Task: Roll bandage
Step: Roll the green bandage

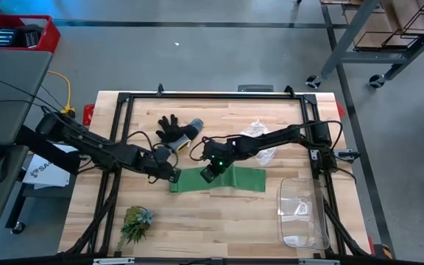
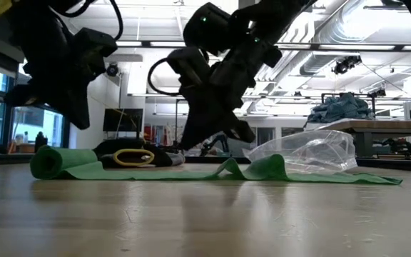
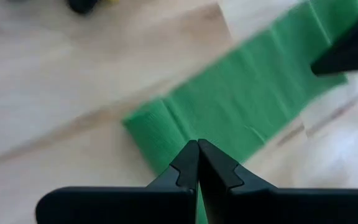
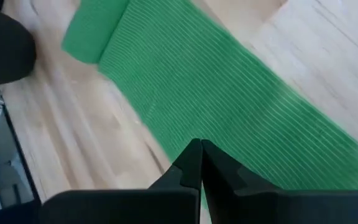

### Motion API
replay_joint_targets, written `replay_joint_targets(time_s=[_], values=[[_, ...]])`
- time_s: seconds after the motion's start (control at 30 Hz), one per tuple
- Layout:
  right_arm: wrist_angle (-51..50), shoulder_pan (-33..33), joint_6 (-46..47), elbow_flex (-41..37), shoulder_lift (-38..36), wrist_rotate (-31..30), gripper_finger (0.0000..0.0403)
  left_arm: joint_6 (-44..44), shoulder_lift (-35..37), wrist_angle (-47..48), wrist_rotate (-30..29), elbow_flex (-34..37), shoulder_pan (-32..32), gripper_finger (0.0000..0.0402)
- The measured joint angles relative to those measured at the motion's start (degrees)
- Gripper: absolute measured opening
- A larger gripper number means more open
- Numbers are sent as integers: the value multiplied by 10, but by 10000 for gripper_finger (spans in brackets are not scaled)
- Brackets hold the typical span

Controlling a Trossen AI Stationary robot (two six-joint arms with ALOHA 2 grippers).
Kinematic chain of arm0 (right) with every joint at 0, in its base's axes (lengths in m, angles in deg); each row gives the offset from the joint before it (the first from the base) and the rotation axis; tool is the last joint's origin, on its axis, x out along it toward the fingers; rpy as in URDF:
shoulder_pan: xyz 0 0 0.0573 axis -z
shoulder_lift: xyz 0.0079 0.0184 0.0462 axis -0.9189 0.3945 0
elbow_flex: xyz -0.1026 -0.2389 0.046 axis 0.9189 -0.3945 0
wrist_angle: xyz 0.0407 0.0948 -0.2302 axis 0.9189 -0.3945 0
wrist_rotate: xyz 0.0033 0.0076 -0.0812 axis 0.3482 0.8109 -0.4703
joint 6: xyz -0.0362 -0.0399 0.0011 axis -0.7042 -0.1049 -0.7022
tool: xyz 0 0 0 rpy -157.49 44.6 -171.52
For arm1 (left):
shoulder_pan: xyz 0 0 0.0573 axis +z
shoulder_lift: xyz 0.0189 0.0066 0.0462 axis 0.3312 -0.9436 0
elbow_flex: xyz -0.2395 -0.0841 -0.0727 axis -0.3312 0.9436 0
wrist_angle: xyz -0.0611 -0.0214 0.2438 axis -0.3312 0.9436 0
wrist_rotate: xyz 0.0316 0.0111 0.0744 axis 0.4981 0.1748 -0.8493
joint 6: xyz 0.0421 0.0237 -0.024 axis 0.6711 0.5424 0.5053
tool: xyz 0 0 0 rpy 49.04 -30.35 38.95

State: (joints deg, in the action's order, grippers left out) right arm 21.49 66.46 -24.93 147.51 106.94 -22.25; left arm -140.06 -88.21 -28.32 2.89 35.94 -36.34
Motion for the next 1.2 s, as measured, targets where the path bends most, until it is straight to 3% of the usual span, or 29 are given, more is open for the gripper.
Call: replay_joint_targets(time_s=[0.5,0.7,1.2], values=[[15,-5,6,0,27,23,0,-24,-29,11,-1,0,-39,0],[34,-5,16,0,30,24,0,10,-59,-59,14,0,-33,0],[-69,-9,9,2,35,2,0,10,-103,-57,44,-1,-23,0]])
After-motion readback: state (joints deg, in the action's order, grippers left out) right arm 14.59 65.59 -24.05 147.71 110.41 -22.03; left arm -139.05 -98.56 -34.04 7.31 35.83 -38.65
